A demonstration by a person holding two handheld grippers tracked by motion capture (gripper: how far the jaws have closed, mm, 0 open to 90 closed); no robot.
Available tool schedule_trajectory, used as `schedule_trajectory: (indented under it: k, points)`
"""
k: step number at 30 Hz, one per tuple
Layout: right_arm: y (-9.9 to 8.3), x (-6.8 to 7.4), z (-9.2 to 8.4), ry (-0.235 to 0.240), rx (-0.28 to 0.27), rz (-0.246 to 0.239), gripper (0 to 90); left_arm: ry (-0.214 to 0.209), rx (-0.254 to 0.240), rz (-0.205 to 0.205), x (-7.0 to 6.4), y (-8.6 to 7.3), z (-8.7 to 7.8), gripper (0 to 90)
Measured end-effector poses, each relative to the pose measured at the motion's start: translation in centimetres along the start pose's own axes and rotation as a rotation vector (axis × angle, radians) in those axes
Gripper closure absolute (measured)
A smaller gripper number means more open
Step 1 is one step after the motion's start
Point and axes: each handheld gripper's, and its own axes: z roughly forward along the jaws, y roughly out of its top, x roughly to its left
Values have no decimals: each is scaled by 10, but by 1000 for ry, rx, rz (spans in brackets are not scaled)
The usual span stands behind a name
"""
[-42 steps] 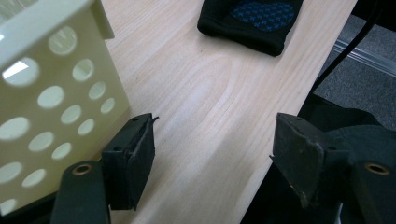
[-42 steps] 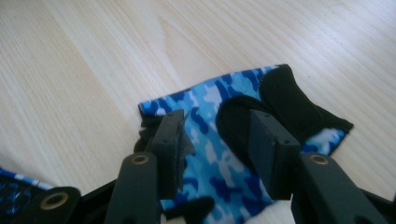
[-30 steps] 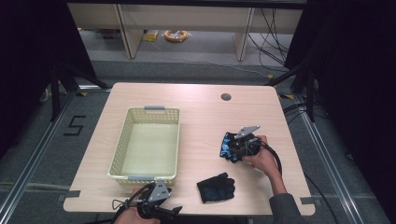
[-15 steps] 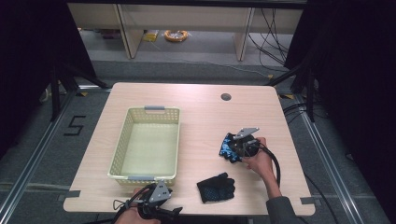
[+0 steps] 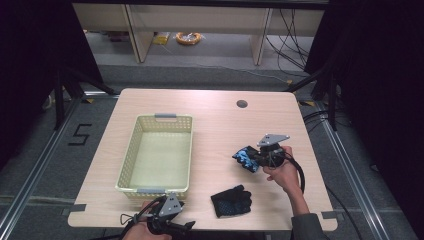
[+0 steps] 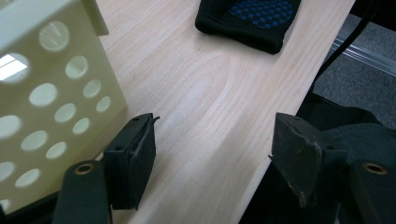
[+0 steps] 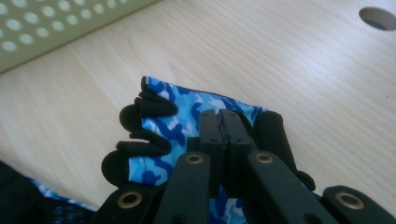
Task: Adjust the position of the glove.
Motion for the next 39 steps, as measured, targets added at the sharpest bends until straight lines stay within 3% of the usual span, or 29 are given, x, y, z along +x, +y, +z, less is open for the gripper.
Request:
schedule_trajectory:
  k: [3,9,13,18,20,21,23,24,25,27,29,31,32,34,35,36,39]
  points:
    - [2,11,-10,47,-25,-16,898,-2,-3,-4,-1,1,0,306]
    - [4,40,-35,88,-86,-57,899,-2,-10,-1,-1,3,0,306]
    - [0,59,-45,136,-98,-83,898,-3,-9,-3,-1,3,0,306]
    - [-6,75,-52,160,-95,-100,898,1,-16,-9,-1,3,0,308]
    - [-9,81,-52,179,-96,-122,898,0,-13,-5,0,4,-1,308]
    - [-10,84,-53,174,-93,-123,898,7,-6,26,2,4,-2,308]
    - [-14,90,-52,190,-87,-128,898,8,-7,23,1,4,-2,309]
    - [-16,93,-51,198,-82,-133,898,0,-19,-11,-1,4,-1,309]
    - [-17,95,-51,206,-78,-139,898,-6,-20,-15,-1,4,0,309]
    - [-21,100,-50,212,-71,-133,898,3,-9,21,0,5,-1,309]
    - [-23,101,-47,215,-60,-144,898,-11,-16,-9,-3,5,0,309]
    - [-25,103,-45,213,-52,-144,898,-1,-10,22,-2,5,0,309]
    - [-27,104,-44,211,-43,-141,898,-10,-28,-1,-4,5,1,309]
    - [-29,106,-39,220,-32,-154,898,1,-12,21,-3,5,0,309]
    - [-31,107,-36,225,-21,-154,898,0,-14,20,-3,5,0,309]
    - [-33,109,-34,223,-4,-146,898,-8,-24,-10,-5,5,0,310]
    - [-38,115,-28,238,30,-151,897,-3,-14,1,-4,5,0,312]
